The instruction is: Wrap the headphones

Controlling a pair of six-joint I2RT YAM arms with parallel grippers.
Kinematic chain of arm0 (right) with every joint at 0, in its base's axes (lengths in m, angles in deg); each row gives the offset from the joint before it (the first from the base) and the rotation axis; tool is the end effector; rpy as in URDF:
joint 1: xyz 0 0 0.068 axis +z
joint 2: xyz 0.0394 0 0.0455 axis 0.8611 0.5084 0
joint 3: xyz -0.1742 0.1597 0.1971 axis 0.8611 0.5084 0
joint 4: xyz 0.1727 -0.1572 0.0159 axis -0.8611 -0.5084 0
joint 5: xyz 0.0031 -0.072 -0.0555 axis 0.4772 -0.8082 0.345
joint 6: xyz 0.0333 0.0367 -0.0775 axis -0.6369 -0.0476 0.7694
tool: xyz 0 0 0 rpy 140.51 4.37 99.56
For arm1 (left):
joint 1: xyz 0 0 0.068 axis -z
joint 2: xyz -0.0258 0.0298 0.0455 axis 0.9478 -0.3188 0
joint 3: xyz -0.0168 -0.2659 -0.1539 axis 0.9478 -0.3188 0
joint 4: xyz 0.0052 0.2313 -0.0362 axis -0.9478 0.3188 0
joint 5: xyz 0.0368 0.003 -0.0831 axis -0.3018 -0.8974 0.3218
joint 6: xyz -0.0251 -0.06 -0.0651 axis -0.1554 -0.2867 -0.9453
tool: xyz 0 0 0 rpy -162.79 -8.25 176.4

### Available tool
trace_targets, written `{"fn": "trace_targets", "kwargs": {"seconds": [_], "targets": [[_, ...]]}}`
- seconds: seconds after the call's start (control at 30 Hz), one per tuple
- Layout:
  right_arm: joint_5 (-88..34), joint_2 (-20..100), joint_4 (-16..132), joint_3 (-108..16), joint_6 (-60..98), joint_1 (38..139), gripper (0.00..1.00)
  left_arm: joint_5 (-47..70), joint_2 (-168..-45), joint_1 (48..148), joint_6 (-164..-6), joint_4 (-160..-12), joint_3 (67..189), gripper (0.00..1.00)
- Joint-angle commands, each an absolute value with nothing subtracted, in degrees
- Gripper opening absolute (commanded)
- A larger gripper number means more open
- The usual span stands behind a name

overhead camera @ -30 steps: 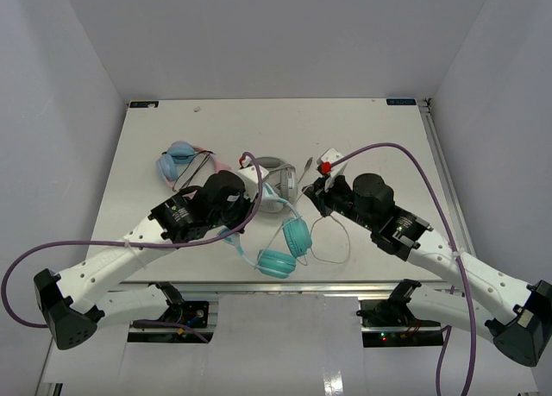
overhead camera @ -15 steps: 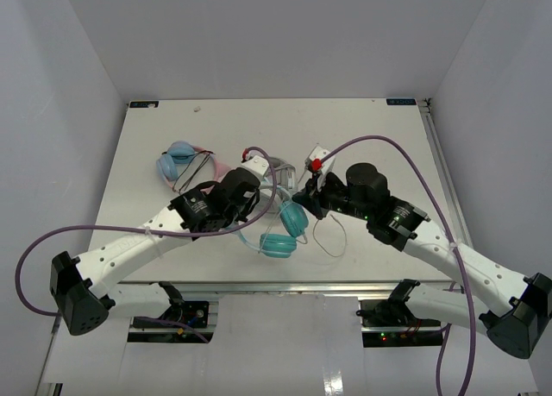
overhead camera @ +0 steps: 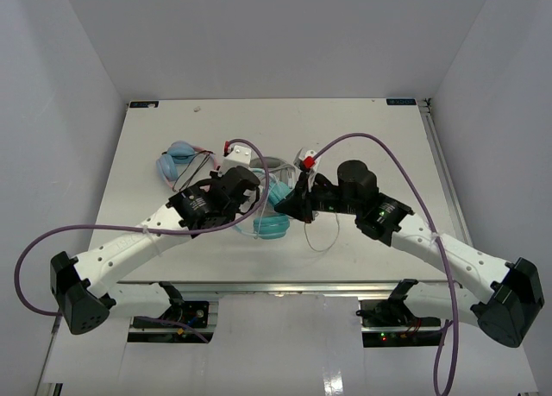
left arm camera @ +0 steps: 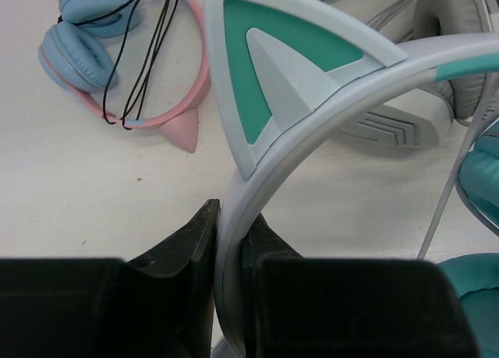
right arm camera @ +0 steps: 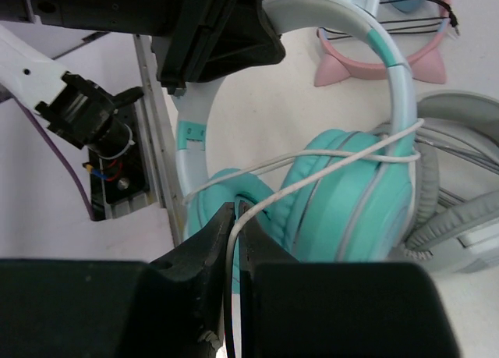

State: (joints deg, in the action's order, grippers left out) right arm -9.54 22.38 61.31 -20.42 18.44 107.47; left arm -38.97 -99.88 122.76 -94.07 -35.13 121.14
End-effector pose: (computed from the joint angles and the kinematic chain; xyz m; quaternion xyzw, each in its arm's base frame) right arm 0.1447 0.2138 0.3631 -0.3922 0.6544 0.4398 0.4738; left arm 0.1771 -0.1326 0.3328 0.1205 0.8826 0.0980 0.4437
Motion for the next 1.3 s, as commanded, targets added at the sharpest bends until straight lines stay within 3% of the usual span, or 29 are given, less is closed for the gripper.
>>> {"fn": "trace_targets", "kwargs": {"seconds": [0.0,0.43,0.73,1.07,1.27], "targets": [[-2.58,24.24,71.23,-20.47,13.25,107.87,0.12,-44.55,-99.44,122.3,-100.04,-34.39,124.14,0.0],[-2.39,25.3,80.38,-14.49,9.32,110.47,0.18,-49.86,-101.97,122.3,-122.15,-22.71,131.11,0.0],[-13.48,23.88,82.11,-9.75,10.26,114.25,0.08,-45.18,-97.51,122.31,-128.36,-24.39,131.59,0.0],[-32.51,24.7,80.23,-7.76,15.19,121.86,0.08,-39.48,-90.26,122.39,-130.61,-28.22,130.79,0.0],[-37.15,27.31,82.4,-7.83,16.93,124.4,0.11,-38.8,-89.68,122.3,-131.3,-28.37,130.47,0.0]]}}
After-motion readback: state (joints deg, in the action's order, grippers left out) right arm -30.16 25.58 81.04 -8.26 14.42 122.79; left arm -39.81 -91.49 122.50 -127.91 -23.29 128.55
